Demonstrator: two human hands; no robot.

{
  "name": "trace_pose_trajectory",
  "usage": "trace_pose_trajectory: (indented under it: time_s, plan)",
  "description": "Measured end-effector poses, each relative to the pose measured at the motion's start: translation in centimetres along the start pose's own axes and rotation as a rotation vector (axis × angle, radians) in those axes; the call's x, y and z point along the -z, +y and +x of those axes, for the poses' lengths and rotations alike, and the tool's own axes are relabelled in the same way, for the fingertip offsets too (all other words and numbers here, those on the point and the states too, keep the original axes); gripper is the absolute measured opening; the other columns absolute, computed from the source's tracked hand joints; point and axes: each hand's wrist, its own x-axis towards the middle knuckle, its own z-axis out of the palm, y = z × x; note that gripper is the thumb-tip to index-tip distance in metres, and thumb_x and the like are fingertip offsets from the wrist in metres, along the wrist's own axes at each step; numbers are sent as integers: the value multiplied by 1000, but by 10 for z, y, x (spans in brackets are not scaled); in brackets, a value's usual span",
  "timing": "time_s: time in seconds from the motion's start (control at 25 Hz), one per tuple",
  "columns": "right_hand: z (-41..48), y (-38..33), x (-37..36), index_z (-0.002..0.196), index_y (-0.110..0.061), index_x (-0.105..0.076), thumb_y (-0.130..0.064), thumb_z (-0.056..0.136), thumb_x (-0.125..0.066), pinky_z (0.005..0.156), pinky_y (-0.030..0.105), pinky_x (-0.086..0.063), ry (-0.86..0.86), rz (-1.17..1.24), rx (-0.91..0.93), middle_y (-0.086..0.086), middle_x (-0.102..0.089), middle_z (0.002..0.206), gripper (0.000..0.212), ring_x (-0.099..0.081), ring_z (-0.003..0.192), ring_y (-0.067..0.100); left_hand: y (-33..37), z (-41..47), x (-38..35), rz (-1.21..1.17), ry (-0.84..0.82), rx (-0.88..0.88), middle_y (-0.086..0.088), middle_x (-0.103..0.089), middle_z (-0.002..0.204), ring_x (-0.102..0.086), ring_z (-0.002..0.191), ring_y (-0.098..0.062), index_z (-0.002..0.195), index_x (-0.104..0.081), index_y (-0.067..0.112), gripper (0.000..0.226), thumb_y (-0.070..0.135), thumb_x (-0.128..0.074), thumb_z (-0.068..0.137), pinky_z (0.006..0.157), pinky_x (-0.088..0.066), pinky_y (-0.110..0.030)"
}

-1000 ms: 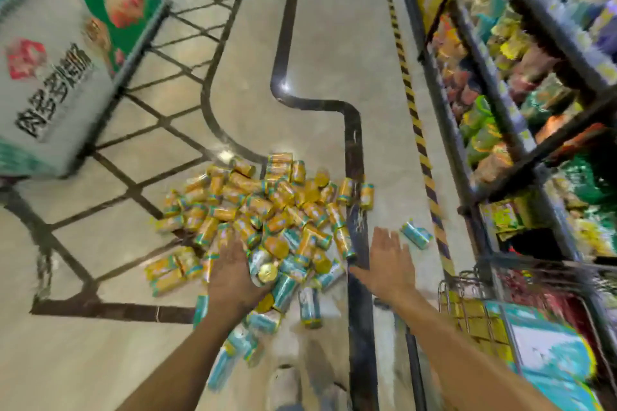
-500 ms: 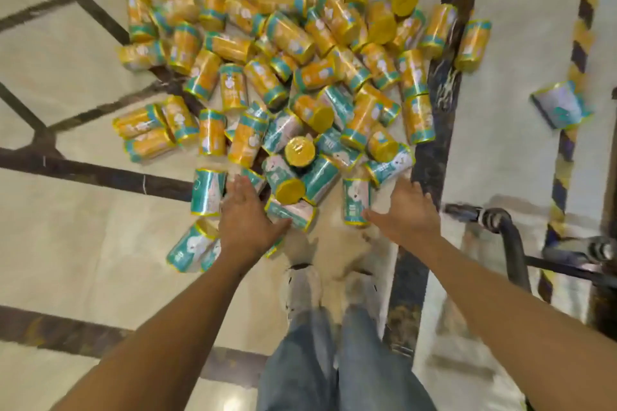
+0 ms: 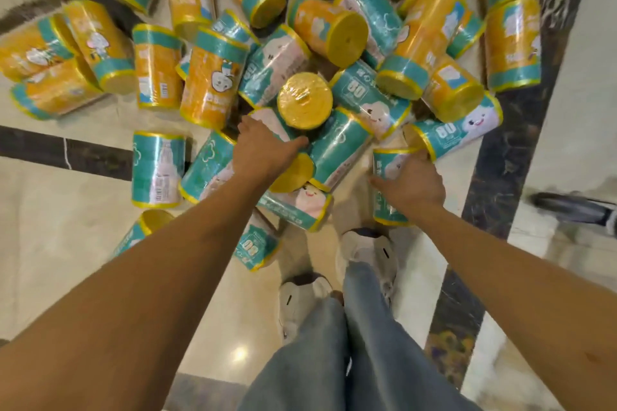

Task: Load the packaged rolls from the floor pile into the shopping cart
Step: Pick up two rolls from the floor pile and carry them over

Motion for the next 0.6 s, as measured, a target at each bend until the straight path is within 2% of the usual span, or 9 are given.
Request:
trace_pose_trajectory:
  time_s: [0.12,0.2,0.28,0.36,0.48,0.6]
  plan:
    - [6,1,-17,139,-1,-23,-43,75,-77,82,43,-48,102,-78,15,19,-41,133,94,-55,113,38,4,4,-13,29,51,85,-16,-36,145,-43,127,-35,142,-27,-1,95,53,-70,77,93,-42,-43]
    - [7,1,-15,139,-2,-23,-39,76,-77,82,43,-48,99,-120,44,19,-41,134,90,-56,112,39,8,6,-8,70,-2,107,-16,-44,139,-47,122,-34,137,-35,-1,91,52,-73,74,85,-44,-40]
    - [4,1,-4,137,-2,-25,-38,78,-75,83,42,-47,67,-126,57,18,-42,134,85,-55,113,40,14,6,2,54,-75,121,-16,-53,125,-53,111,-33,120,-49,-2,71,46,-75,74,79,-45,-38]
    - [-10,1,15,136,-3,-24,-37,79,-75,85,41,-46,59,-113,63,18,-42,134,84,-53,116,39,15,-9,13,-19,-109,166,-16,-55,111,-55,101,-31,99,-54,-2,52,39,-77,74,82,-48,-39]
    - [-45,-1,55,136,-4,-24,-39,79,-75,88,41,-44,50,-53,79,17,-44,132,84,-51,118,39,13,-57,31,-84,-96,222,-16,-59,114,-57,105,-33,113,-54,2,65,40,-81,67,83,-51,-41]
    - [-90,-12,113,140,-4,-22,-41,78,-75,90,42,-44,83,29,66,17,-44,134,90,-50,120,38,30,-110,72,-87,-21,101,-14,-61,116,-56,107,-34,116,-54,7,67,42,-81,66,87,-49,-44]
